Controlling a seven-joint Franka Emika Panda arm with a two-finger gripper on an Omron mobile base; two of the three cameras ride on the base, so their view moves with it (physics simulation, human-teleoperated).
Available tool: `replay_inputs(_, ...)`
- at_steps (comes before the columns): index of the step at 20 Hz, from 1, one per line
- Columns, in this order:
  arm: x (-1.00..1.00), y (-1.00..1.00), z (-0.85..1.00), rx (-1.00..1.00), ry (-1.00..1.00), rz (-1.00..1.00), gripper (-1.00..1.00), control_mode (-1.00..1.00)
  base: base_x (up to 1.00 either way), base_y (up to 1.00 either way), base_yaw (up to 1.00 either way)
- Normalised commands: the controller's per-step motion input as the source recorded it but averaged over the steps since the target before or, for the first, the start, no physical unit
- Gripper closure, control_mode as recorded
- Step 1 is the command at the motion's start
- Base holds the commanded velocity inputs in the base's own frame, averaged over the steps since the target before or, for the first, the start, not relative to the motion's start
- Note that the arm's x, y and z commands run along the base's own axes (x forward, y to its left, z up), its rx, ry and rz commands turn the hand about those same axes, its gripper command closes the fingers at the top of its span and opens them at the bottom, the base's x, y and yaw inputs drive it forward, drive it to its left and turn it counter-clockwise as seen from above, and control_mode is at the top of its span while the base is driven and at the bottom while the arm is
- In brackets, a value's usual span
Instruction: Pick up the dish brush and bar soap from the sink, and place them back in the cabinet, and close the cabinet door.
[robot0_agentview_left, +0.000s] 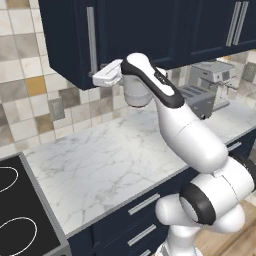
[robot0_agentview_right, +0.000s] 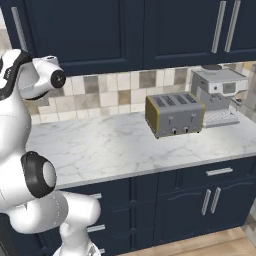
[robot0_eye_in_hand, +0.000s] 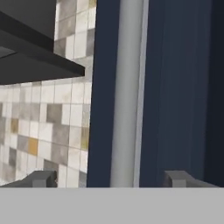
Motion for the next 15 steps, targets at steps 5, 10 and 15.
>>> replay_inputs(5, 0.33, 0.10, -0.02, 0.00, 0.00, 0.00, -1.00, -1.00, 0.00, 0.00, 0.00)
replay_inputs(10, 0.23, 0.12, 0.00, 0.00, 0.00, -0.01, -1.00, -1.00, 0.00, 0.00, 0.00)
replay_inputs(15, 0.15, 0.15, -0.01, 0.00, 0.00, 0.00, -1.00, -1.00, 0.00, 0.00, 0.00)
